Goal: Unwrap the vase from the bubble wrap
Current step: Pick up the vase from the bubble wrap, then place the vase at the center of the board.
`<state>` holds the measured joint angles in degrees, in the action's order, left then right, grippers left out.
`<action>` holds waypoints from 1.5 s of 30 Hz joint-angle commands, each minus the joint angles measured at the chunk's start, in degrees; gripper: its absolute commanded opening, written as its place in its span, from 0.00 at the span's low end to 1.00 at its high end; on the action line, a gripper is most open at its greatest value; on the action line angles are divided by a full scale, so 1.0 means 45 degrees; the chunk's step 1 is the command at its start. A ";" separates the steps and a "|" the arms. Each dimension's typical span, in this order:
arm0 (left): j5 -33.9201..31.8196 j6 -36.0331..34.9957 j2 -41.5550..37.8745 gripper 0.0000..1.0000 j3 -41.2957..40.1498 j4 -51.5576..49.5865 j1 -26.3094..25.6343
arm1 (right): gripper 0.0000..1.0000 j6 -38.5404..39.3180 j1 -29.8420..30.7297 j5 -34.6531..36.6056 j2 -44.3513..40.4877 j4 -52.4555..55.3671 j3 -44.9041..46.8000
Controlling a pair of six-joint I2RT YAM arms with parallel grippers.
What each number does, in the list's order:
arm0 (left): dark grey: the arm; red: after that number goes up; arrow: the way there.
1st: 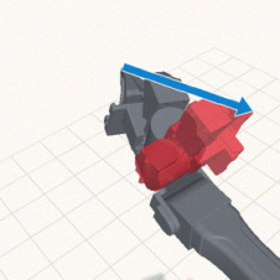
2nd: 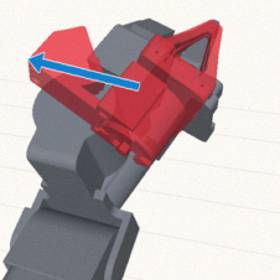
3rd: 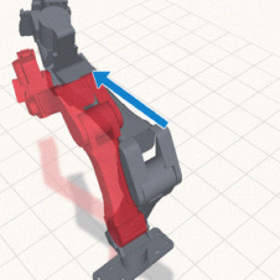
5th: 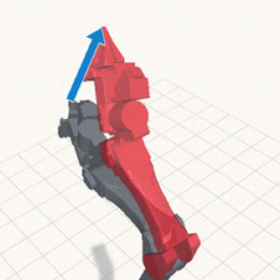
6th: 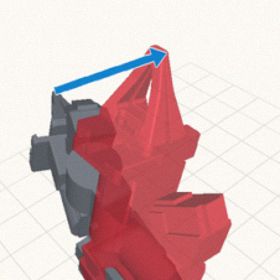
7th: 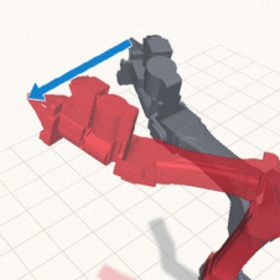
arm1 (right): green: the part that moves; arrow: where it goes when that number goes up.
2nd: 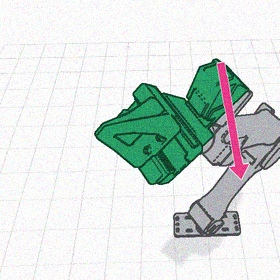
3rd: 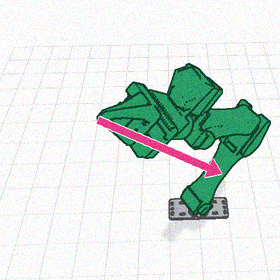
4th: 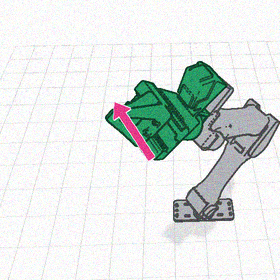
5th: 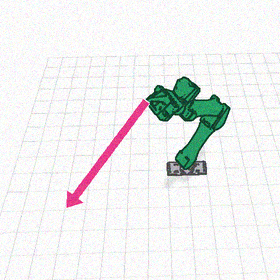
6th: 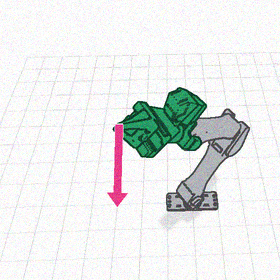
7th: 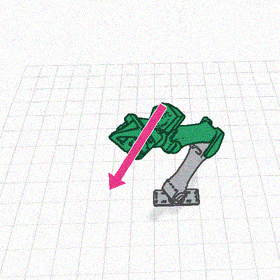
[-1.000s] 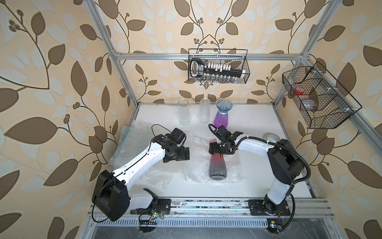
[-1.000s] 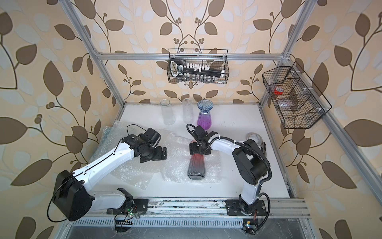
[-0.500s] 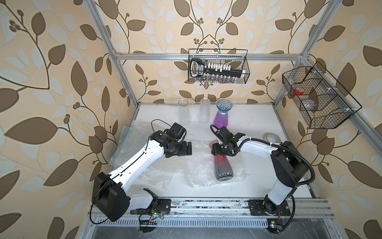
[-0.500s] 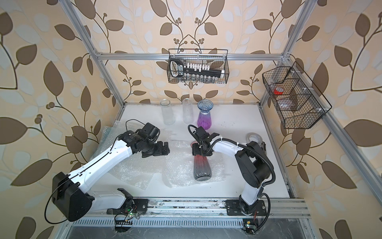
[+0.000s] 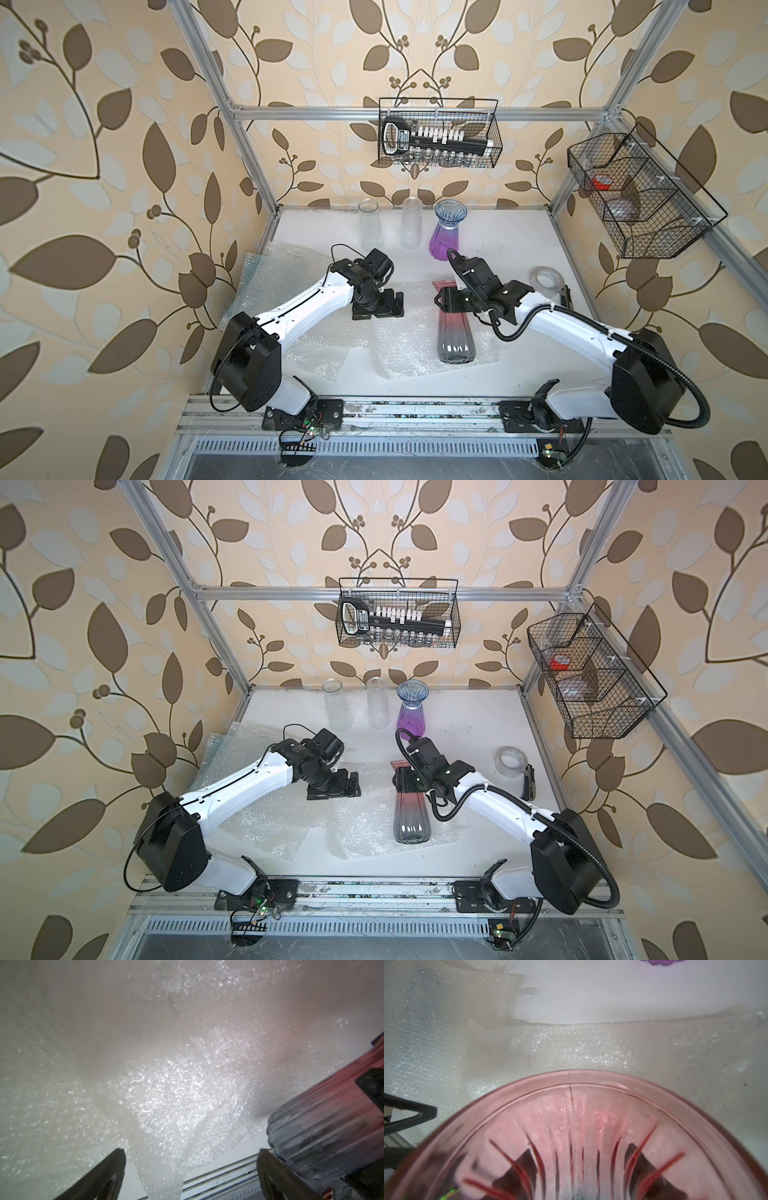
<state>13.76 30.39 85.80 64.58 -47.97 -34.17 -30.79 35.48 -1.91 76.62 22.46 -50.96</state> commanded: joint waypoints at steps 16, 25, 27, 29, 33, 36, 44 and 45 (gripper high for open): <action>0.0759 -0.0250 0.1053 0.99 0.0066 0.0386 -0.0174 | 0.00 0.3278 -0.0427 0.2064 -0.5698 -0.3693 0.1328; 0.1163 -0.0156 0.1032 0.99 0.0193 0.0078 -0.0178 | 0.00 0.3879 -0.5125 -0.0824 -0.4392 -0.6990 0.1344; 0.1305 -0.0109 0.1048 0.99 0.0210 0.0000 -0.0174 | 0.00 0.4182 -0.5883 -0.1207 -0.3751 -0.8242 0.1330; 0.1466 -0.0009 0.1039 0.99 0.0129 -0.0010 -0.0176 | 0.00 0.4458 -0.6359 -0.1419 -0.2972 -0.9126 0.1125; 0.1703 0.0158 0.1023 0.99 -0.0053 -0.0150 -0.0164 | 0.00 0.4476 -0.7234 -0.2043 -0.1280 -1.1058 0.0777; 0.1783 0.0195 0.1012 0.99 -0.0016 -0.0329 -0.0170 | 0.00 0.4381 -0.7733 -0.2399 -0.0165 -1.2829 0.0723; 0.1709 0.0039 0.1306 0.99 0.0821 -0.1177 -0.0176 | 0.00 0.4379 -0.8515 -0.4153 0.3475 -1.5702 -0.1081; 0.1670 0.0025 0.1351 0.99 0.0943 -0.1329 -0.0179 | 0.00 0.4519 -0.8545 -0.4297 0.3919 -1.5801 -0.1407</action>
<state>20.84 30.74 91.31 66.00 -50.74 -34.57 -11.25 -2.55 -15.90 92.84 -34.02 -51.07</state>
